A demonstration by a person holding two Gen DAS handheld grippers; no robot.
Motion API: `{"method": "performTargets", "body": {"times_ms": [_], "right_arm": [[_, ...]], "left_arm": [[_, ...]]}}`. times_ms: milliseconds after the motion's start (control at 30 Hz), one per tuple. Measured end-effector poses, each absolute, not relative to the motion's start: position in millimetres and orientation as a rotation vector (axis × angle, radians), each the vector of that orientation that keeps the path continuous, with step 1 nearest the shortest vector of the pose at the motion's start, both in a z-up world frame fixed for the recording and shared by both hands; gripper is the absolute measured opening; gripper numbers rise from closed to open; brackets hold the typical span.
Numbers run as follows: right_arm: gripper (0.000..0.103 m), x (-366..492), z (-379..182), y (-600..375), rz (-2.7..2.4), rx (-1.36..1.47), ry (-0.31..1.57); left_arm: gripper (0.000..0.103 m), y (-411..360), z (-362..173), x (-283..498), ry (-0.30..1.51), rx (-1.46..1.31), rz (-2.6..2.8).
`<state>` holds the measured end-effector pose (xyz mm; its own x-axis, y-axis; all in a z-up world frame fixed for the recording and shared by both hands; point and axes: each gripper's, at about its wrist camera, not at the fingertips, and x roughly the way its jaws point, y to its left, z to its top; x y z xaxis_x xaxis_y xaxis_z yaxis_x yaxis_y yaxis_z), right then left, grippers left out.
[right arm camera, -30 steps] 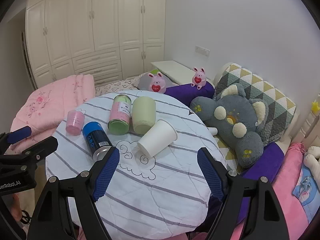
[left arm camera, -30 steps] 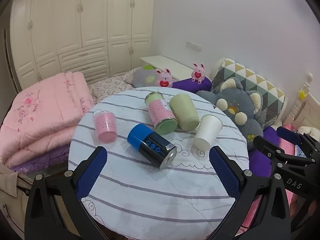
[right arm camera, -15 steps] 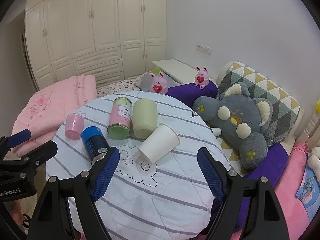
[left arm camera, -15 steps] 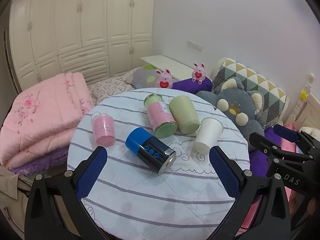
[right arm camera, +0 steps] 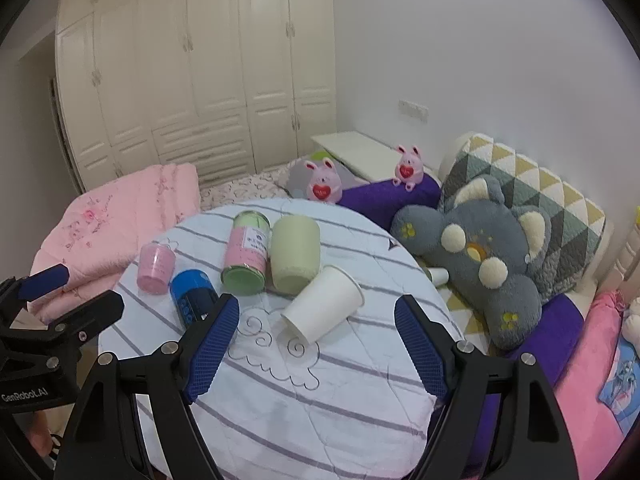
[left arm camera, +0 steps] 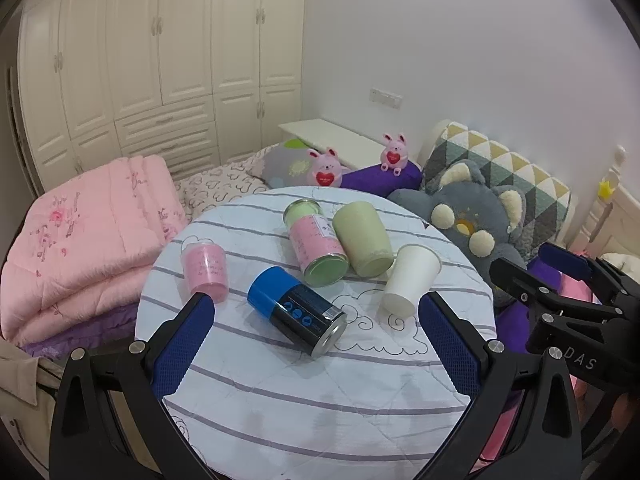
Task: Flip cup upright
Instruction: 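Move the right tool toward the pale green cup lying on its side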
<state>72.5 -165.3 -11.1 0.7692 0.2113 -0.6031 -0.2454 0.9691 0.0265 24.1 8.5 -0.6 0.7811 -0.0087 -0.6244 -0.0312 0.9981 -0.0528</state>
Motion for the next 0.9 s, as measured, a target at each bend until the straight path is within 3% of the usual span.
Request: {"method": "performTargets", "body": {"times_ms": [633,900], "right_arm": [[0.081,38,12,-154,0.259,-0.076,0.344],[0.082,30,14,-153,0.215,-0.094,0.305]], "left_arm": [[0.103,4,26,-6,0.418,-0.049,0.005],[0.103,3,23,-6,0.398,-0.077,-0.053]]}}
